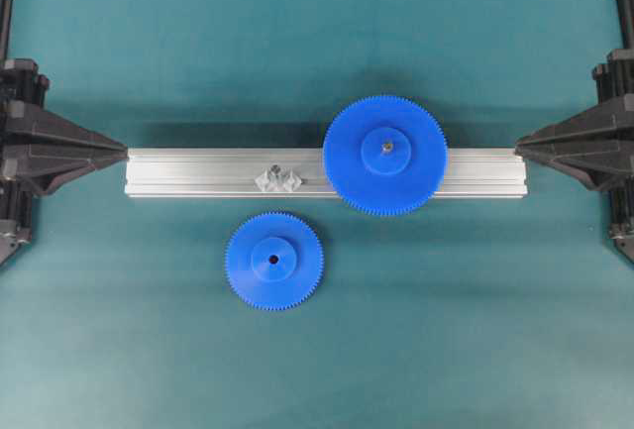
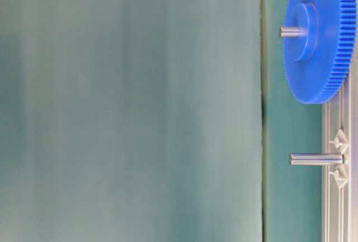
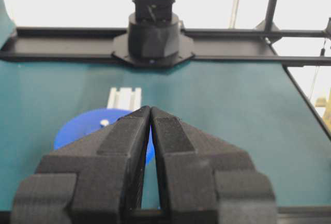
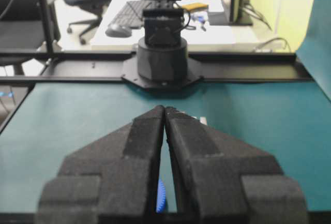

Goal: Insert the small gear onto the shaft.
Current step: 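Move the left gripper over the small blue gear on the table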

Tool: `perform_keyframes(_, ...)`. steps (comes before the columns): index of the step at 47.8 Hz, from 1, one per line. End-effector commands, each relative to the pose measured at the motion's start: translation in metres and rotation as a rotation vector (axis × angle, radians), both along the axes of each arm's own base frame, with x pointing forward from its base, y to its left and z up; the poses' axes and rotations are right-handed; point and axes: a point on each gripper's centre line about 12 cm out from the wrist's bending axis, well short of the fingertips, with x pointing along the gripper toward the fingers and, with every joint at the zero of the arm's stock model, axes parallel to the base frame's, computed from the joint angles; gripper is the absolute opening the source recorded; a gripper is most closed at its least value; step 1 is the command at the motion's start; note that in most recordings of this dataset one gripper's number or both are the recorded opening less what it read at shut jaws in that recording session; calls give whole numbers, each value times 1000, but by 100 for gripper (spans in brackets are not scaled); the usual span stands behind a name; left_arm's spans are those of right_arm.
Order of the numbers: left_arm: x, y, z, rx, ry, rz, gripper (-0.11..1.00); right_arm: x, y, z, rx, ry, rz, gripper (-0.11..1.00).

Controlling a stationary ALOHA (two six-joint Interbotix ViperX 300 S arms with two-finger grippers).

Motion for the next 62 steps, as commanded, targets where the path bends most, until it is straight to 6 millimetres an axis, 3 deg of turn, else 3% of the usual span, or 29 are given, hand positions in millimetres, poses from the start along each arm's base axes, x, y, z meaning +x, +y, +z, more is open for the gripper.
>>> perform_keyframes(1,17,-5,8,-2,15,-25,10,3,-1,4,14,-8,-4,16)
perform_keyframes(4,27,-9,7,-9,40,-41,9,3,-2,2,63,7,-8,17)
perform_keyframes(9,45,-14,3,-13,89,-60,-1,5,-1,-3,132,67,-5,8)
perform_keyframes(24,98,-23,-18,1,303,-76,-1,6,1,-11,163,247,-3,6)
perform_keyframes(43,129,-35,-36,19,505,-101,-1,5,2,-26,165,389,-8,6)
perform_keyframes(62,166,-42,-66,36,730,-105,-1,4,1,-37,158,468,-16,6)
